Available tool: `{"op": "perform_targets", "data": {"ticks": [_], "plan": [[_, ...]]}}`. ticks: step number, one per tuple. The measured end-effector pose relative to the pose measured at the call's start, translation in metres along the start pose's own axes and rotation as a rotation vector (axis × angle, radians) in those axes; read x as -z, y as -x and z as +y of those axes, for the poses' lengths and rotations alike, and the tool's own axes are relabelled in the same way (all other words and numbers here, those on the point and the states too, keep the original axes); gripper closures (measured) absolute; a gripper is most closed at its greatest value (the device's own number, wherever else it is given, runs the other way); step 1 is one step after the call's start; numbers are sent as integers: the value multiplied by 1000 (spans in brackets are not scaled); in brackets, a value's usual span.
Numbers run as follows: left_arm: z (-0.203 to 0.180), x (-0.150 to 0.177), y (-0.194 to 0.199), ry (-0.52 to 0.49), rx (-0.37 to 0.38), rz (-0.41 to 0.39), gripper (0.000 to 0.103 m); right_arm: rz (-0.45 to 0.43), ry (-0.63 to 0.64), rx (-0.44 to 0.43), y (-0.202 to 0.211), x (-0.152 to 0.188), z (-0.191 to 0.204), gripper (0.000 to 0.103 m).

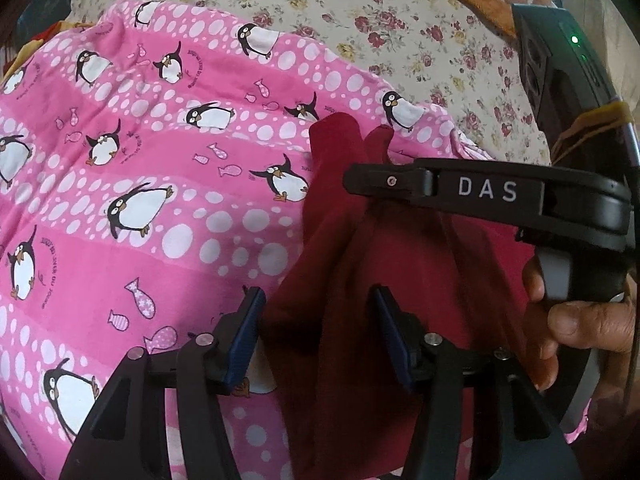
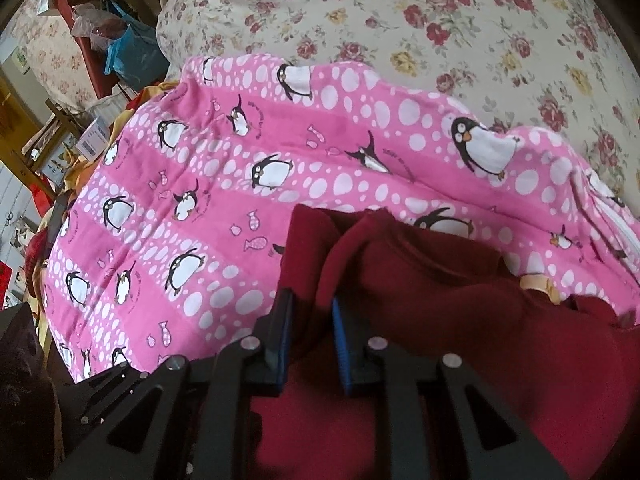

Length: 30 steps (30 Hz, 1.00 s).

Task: Fold small clothes

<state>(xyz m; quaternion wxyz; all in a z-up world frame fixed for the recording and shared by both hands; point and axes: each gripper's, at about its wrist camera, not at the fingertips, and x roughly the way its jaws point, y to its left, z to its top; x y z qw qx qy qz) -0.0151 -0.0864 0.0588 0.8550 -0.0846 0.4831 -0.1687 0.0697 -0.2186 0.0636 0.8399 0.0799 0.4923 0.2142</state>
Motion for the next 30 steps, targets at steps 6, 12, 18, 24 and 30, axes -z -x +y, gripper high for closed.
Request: {"op": "perform_targets", "data": {"ticks": [6, 12, 18, 24, 30], "plan": [[2, 0, 2, 10, 20, -8, 82, 1, -16, -7, 0, 2, -2, 84], [8, -3, 12, 59, 107, -34, 100, 8, -50, -13, 2, 2, -7, 83], [-5, -5, 23, -2, 132, -81, 101, 48, -156, -49, 1, -5, -14, 46], [-16, -3, 28, -58, 134, -99, 101, 126, -111, -2, -17, -19, 3, 29], [-17, -1, 32, -119, 108, -70, 100, 148, -22, 71, -25, -19, 8, 68]]}}
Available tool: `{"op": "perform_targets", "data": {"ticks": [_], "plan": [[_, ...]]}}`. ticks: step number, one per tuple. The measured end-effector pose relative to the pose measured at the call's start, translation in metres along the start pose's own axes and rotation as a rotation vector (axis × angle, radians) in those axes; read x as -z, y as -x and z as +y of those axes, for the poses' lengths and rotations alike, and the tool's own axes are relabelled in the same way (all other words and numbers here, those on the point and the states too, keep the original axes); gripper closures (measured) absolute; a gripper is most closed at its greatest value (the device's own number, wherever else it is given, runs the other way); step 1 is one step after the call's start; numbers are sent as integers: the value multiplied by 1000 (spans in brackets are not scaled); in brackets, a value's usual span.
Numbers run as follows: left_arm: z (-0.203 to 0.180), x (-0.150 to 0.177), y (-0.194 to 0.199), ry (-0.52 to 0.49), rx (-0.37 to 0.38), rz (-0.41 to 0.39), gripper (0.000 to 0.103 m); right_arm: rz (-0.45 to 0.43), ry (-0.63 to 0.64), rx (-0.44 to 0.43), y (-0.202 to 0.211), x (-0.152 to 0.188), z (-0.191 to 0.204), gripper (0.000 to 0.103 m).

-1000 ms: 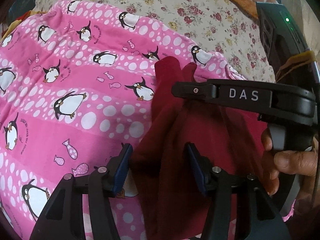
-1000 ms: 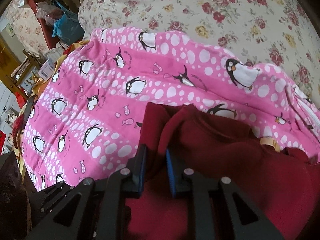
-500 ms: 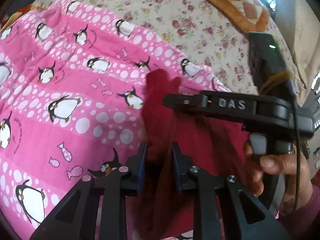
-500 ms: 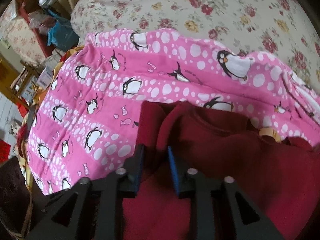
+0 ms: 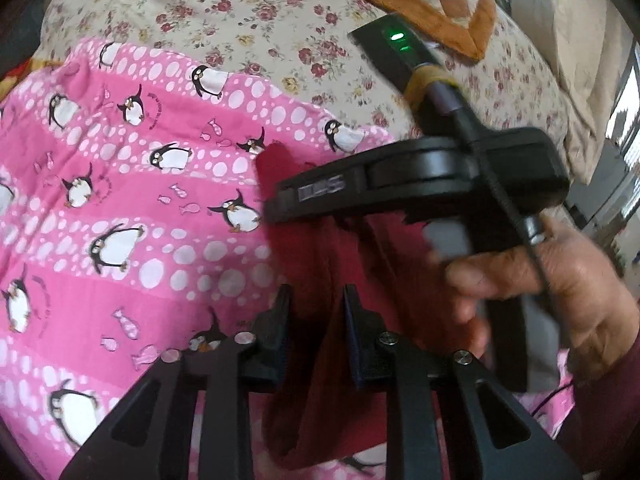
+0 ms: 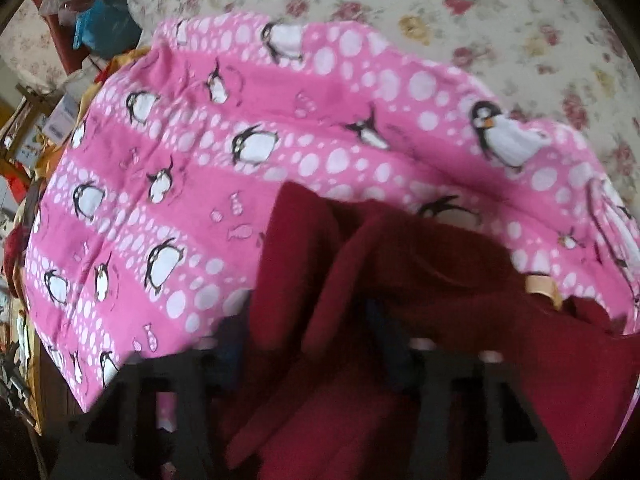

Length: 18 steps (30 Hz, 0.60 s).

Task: Fold small clothes

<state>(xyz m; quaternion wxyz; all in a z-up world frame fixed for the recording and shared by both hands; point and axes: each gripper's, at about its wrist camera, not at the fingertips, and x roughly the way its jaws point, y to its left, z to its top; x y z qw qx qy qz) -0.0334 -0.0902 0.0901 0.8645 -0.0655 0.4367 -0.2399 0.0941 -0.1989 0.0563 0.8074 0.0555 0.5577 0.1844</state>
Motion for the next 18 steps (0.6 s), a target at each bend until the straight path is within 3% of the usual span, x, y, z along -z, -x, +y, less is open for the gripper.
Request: {"op": "perform_targets", "data": {"ticks": [1, 2, 4, 13, 15, 16, 18], "plan": [[0, 2, 2, -12, -12, 7, 92, -11, 2, -14, 3, 1, -2, 75], [0, 3, 3, -16, -18, 14, 79, -26, 5, -27, 8, 3, -5, 76], [2, 9, 5, -13, -35, 41, 67, -53, 2, -41, 16, 5, -12, 76], [-8, 17, -18, -32, -59, 85, 65, -101, -24, -84, 26, 11, -23, 76], [-15, 20, -27, -43, -34, 136, 81, -105, -27, -82, 27, 12, -24, 76], [-18, 21, -29, -48, -21, 149, 98, -108, -27, -83, 28, 12, -25, 76], [-21, 19, -27, -33, 6, 138, 103, -112, -25, -84, 30, 14, -27, 78]]}}
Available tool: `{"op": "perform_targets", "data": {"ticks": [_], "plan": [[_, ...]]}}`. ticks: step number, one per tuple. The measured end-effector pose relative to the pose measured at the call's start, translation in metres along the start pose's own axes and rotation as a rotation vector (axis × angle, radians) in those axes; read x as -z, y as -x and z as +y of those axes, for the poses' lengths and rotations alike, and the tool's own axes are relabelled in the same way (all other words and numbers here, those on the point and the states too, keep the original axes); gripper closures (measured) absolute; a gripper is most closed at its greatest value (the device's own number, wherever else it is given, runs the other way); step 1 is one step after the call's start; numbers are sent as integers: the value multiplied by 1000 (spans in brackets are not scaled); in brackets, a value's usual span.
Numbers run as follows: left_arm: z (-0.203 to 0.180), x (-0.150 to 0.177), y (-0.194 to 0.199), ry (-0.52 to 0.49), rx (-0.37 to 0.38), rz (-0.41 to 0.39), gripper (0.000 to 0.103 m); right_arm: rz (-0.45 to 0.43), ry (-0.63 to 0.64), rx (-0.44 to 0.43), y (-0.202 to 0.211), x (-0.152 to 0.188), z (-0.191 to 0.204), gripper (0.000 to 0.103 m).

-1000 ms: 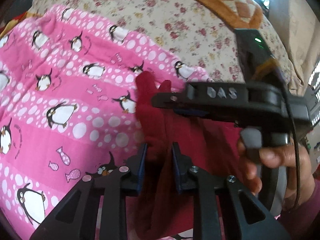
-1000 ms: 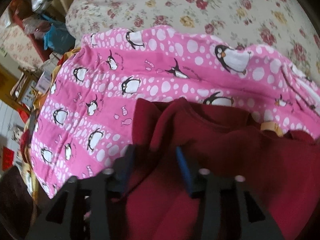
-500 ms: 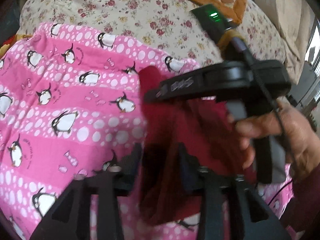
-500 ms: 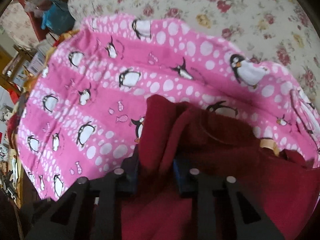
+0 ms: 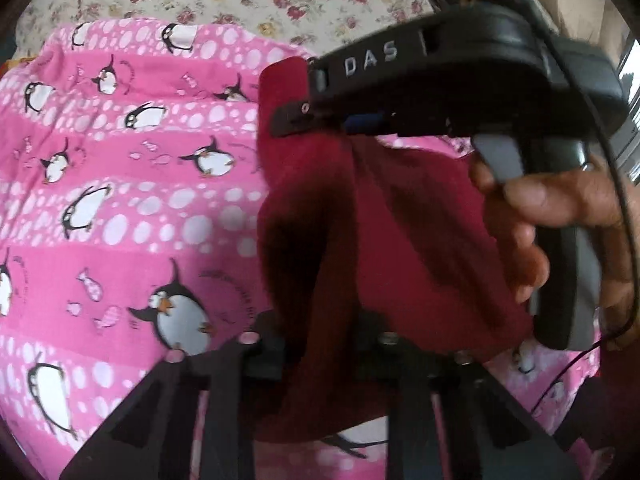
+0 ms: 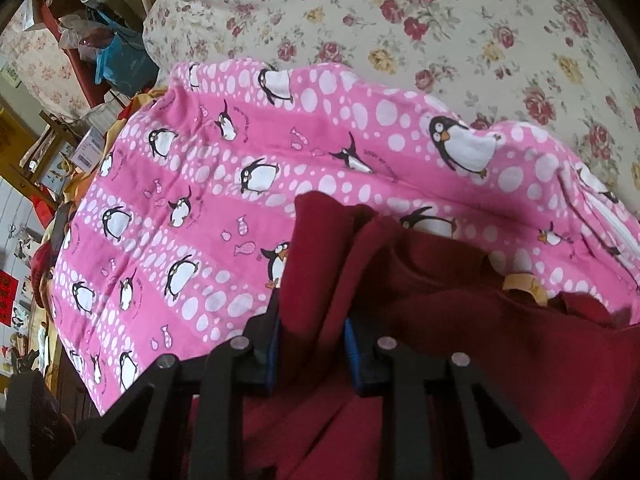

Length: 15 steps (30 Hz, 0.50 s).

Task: Fold small clothes

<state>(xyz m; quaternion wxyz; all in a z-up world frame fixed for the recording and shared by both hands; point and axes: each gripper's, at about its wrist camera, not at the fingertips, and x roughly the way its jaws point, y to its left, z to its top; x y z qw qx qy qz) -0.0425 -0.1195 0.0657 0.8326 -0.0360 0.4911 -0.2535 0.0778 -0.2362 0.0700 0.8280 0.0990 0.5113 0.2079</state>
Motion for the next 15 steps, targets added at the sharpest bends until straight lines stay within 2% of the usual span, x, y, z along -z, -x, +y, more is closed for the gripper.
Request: {"op": "perform_targets", "data": {"ticks": [6, 9, 15], "plan": [[-10, -9, 16, 74, 116, -31, 103, -39, 13, -4, 32, 1, -12, 82], [-35, -12, 24, 29, 108, -53, 103, -64, 26, 3, 58, 3, -22, 83], [-91, -23, 24, -6, 174, -44, 103, -115, 13, 44, 115, 15, -60, 83]]}}
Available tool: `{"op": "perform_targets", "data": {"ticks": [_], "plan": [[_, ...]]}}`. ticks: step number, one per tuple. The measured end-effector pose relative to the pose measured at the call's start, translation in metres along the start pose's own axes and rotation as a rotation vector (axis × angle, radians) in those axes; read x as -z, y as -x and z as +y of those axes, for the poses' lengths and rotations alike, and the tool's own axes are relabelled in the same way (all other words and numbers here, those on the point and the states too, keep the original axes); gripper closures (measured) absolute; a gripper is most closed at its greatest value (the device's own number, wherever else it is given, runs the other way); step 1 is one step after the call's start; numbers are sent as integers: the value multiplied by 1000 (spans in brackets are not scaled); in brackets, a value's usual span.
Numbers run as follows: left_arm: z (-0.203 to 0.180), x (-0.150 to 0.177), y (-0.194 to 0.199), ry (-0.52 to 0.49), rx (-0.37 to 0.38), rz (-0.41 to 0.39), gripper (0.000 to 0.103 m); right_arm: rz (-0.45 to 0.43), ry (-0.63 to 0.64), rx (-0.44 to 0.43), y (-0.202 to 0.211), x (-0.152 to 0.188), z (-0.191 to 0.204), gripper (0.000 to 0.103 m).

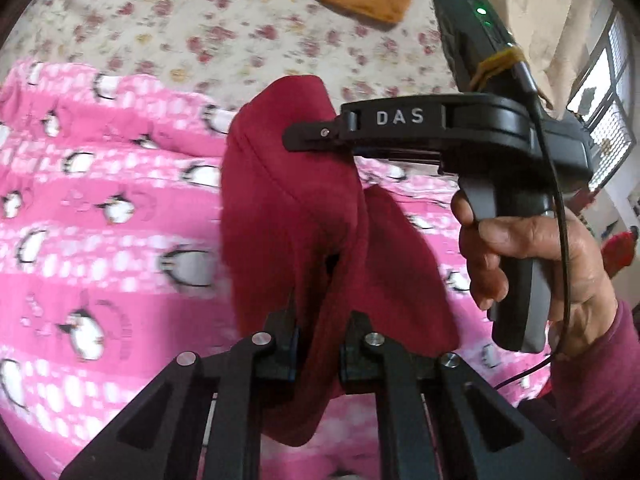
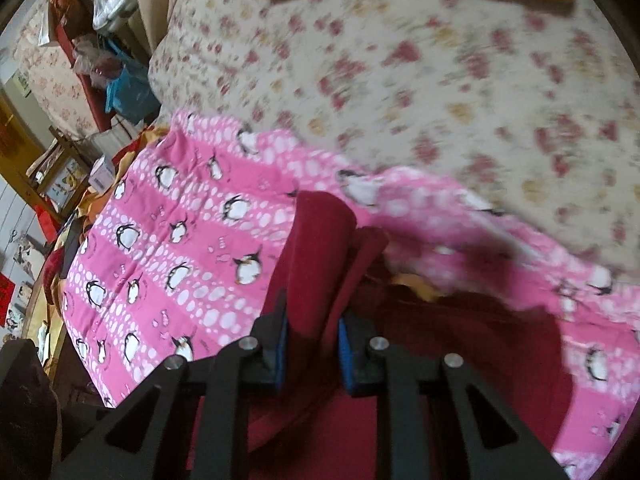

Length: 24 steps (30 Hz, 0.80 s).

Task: Fold small clothes

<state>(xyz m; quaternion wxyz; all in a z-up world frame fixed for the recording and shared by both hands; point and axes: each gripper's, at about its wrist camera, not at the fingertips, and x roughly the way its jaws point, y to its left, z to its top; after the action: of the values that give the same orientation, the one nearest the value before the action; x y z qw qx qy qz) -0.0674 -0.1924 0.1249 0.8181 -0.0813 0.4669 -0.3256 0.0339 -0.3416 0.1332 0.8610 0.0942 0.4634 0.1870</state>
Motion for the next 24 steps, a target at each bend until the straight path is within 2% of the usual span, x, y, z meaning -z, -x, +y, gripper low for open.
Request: {"op": "perform_targets", "data": {"ticks": [2, 11, 15, 18, 20, 21, 22, 23, 24], "plan": [[-17, -4, -13, 8, 27, 21, 103, -6, -8, 33, 16, 4, -17, 83], [-103, -6, -85, -103, 82, 98, 103, -14, -134, 168, 62, 45, -122, 86], [-119, 1, -125, -88, 96, 153, 103, -1, -159, 245, 55, 63, -154, 86], [-124, 6, -139, -92, 81, 173, 103, 22, -146, 309, 36, 77, -165, 85], [-123, 11, -134, -110, 86, 187, 103, 30, -149, 326, 26, 84, -170, 73], [-127, 12, -129, -129, 96, 198, 103, 21, -151, 351, 25, 87, -173, 60], [-127, 12, -123, -143, 104, 206, 98, -2, -161, 372, 30, 89, -174, 51], [-127, 13, -113, -163, 111, 211, 93, -22, -184, 367, 37, 91, -176, 51], [-124, 15, -96, -191, 112, 201, 92, -33, -224, 346, 47, 94, -178, 51]]}}
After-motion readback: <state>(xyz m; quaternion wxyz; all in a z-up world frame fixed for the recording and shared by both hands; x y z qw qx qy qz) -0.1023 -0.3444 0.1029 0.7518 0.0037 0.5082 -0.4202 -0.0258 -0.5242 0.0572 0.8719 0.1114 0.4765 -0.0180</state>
